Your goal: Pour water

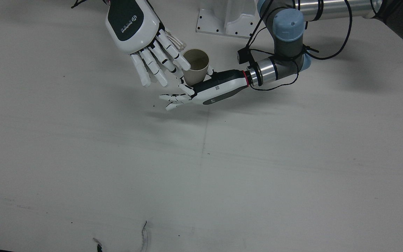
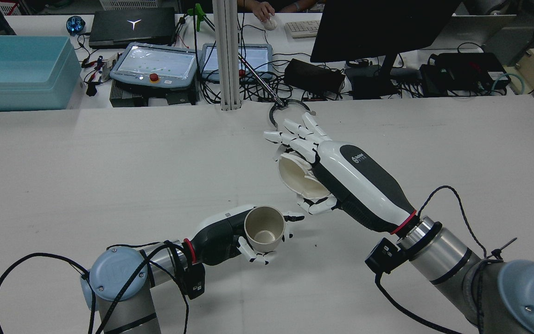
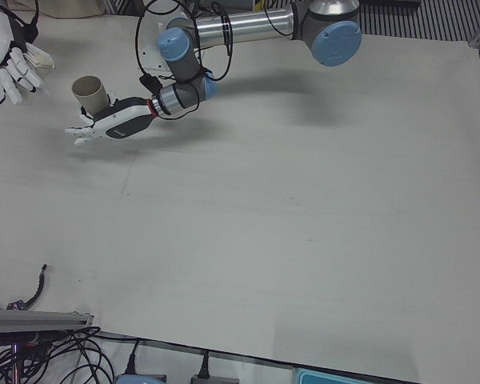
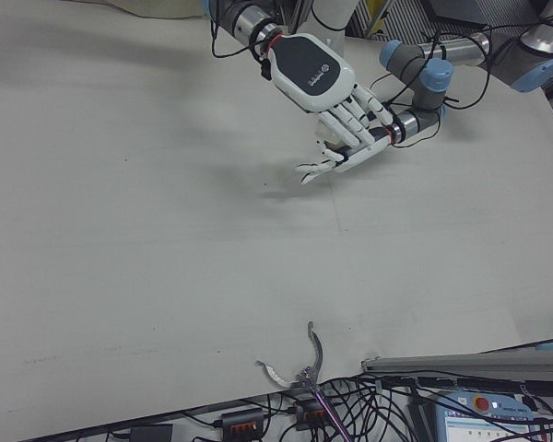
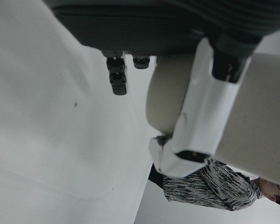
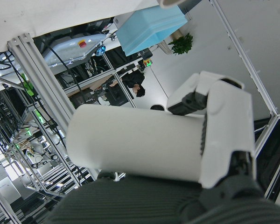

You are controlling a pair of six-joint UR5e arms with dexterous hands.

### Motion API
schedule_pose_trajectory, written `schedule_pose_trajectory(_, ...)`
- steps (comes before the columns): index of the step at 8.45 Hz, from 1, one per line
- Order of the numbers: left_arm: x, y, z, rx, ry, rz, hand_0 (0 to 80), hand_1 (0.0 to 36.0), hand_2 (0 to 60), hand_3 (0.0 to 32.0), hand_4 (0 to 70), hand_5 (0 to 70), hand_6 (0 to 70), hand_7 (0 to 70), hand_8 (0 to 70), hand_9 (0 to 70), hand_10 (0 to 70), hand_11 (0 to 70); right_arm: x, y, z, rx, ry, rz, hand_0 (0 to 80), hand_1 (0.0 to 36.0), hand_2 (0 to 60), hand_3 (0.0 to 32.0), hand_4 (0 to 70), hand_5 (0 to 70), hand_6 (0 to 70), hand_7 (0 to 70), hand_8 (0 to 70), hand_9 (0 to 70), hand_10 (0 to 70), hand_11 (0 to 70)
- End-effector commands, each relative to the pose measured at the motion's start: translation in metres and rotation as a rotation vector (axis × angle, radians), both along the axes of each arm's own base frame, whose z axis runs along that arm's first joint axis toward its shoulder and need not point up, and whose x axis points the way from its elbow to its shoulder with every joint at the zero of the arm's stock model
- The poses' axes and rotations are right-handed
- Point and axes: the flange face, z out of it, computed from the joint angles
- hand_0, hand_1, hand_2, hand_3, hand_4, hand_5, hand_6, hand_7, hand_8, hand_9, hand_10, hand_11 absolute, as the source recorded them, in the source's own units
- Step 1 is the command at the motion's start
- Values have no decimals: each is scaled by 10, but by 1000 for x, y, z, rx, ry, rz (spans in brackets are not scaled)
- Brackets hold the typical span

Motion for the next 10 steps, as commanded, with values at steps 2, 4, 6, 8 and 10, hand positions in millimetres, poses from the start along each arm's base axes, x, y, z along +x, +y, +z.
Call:
schedule_pose_trajectory(2,-122,-63,126,-120,-32,-132,800,360,600,0,700,700,143,102,47,6,108,191,105,-43,20,-186,-470,55,508,360,600,0,125,129,293,350,142,176,0,0)
schedule_pose_trajectory(4,-282,-113,247,-175,-99,-362,800,360,600,0,700,700,149,102,49,6,104,185,121,-46,46,-221,-442,91,502,360,600,0,122,129,292,357,152,192,0,0)
schedule_pose_trajectory(6,-411,-110,342,-252,-169,-549,800,360,600,0,700,700,153,107,49,7,103,185,113,-50,65,-257,-425,82,495,360,600,0,69,125,272,328,151,190,0,0)
schedule_pose_trajectory(8,-468,-101,435,-338,-238,-638,800,360,600,0,700,700,146,107,50,9,99,179,113,-58,75,-281,-457,78,500,360,600,0,49,123,265,327,150,189,0,0)
schedule_pose_trajectory(10,-473,-98,462,-358,-251,-653,800,360,600,0,700,700,136,98,40,5,103,185,105,-68,116,-362,-506,62,505,360,600,0,56,125,269,330,150,188,0,0)
